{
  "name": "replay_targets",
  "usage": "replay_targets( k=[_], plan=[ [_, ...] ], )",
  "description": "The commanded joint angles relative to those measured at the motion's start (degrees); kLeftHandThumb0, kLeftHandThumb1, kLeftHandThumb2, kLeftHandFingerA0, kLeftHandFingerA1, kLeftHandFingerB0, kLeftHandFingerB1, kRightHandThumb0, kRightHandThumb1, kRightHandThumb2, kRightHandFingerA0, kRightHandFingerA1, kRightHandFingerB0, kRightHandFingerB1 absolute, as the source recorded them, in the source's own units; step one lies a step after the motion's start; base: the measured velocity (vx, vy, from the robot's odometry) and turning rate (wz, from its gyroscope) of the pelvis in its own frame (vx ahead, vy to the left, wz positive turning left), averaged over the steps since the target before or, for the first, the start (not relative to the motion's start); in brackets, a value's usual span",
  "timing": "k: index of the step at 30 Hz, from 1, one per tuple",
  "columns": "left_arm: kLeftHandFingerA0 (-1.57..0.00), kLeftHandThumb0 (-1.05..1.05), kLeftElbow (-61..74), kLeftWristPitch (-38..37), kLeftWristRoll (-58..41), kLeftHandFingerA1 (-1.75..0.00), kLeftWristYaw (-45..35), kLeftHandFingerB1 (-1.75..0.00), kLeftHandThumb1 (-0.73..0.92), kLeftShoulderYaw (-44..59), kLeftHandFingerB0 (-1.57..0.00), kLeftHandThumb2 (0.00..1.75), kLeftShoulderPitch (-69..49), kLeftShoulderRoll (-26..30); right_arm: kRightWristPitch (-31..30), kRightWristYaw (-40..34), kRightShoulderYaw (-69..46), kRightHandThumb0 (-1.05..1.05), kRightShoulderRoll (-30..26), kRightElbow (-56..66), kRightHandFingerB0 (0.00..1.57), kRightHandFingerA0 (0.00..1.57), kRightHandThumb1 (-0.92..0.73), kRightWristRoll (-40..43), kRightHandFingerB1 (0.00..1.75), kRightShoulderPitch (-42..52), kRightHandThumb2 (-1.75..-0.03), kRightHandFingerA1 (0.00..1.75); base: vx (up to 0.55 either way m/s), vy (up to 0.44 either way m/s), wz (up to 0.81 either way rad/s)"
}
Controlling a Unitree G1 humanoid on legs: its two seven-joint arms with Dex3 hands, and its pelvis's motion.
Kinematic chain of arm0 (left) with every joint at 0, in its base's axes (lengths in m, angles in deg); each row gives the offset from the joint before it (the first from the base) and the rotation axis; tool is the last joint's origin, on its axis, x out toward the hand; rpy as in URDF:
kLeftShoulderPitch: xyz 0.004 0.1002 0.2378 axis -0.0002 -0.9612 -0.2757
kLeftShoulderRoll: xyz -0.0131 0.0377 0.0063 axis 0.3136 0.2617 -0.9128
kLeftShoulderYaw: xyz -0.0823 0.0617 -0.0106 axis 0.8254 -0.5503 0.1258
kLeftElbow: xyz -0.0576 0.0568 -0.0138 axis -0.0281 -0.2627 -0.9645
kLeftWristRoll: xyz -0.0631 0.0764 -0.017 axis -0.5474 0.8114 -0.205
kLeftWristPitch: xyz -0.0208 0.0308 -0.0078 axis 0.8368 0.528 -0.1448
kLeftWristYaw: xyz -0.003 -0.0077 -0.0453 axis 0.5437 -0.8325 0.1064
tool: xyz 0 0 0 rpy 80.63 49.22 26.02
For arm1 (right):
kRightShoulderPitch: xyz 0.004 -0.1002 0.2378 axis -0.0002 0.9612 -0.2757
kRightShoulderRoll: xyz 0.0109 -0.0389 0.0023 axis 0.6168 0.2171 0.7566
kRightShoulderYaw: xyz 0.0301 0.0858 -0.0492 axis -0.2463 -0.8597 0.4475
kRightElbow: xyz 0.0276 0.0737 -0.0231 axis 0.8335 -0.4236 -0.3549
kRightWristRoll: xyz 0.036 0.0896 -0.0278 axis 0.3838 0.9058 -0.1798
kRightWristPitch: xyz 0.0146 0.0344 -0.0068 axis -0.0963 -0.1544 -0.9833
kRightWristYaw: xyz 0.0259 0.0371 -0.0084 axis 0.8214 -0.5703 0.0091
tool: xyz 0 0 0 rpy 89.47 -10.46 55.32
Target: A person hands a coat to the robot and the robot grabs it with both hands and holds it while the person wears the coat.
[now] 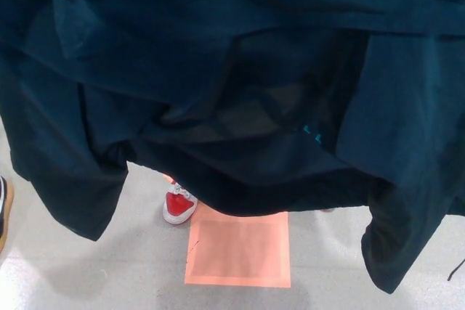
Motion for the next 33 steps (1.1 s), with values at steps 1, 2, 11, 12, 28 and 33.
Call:
replay_targets(
  k=[1,2,11,12,28,33],
  plan=[
    [-0.07,-0.99,-1.49,6.75,4.90,-0.23,-10.64,-0.27,0.88,-4.40,-0.18,0.68,2.39,-1.00,-6.57,23.16,2.38,-0.94,0.07,-5.85,0.04,0.02,-0.61,4.44,0.17,-7.29,-0.99,0.20,0.00,0.000,0.00],
    [-0.08,-0.99,-1.47,6.96,5.26,-0.28,-10.80,-0.35,0.71,-4.78,-0.14,1.05,2.40,-1.22,-6.32,23.77,2.59,-0.91,0.15,-6.00,0.07,0.00,-0.59,4.42,0.21,-7.65,-0.99,0.23,0.00,0.000,0.00],
    [-0.06,-0.98,-0.16,6.14,6.35,-0.29,-11.01,-0.39,0.71,-5.66,-0.14,1.08,0.74,-1.33,-9.57,30.91,3.58,-0.99,0.62,-5.20,0.07,0.05,-0.58,6.06,0.23,-9.34,-0.74,0.23,0.00,0.000,0.00],
    [-0.06,-0.98,-0.11,6.14,6.39,-0.29,-11.12,-0.39,0.71,-5.60,-0.14,1.08,0.68,-1.36,-9.93,31.34,3.47,-0.99,0.63,-5.14,0.07,0.05,-0.58,6.27,0.23,-9.40,-0.74,0.23,0.00,0.000,0.00],
    [-0.04,-0.96,2.82,7.25,6.13,-0.28,-13.14,-0.40,0.69,-4.88,-0.16,1.08,-1.69,-1.56,-18.09,39.28,2.38,-0.96,1.11,-3.22,0.10,0.04,-0.58,9.61,0.10,-9.37,-0.95,0.11,0.00,0.000,0.00],
    [-0.10,-0.98,3.56,7.81,6.43,-0.25,-13.53,-0.30,0.88,-4.77,-0.26,0.68,-2.47,-2.16,-15.61,36.54,4.10,-0.90,-0.53,3.17,0.00,0.63,-0.50,5.81,0.18,-5.36,-0.90,1.04,0.00,0.000,0.00]
  ],
)
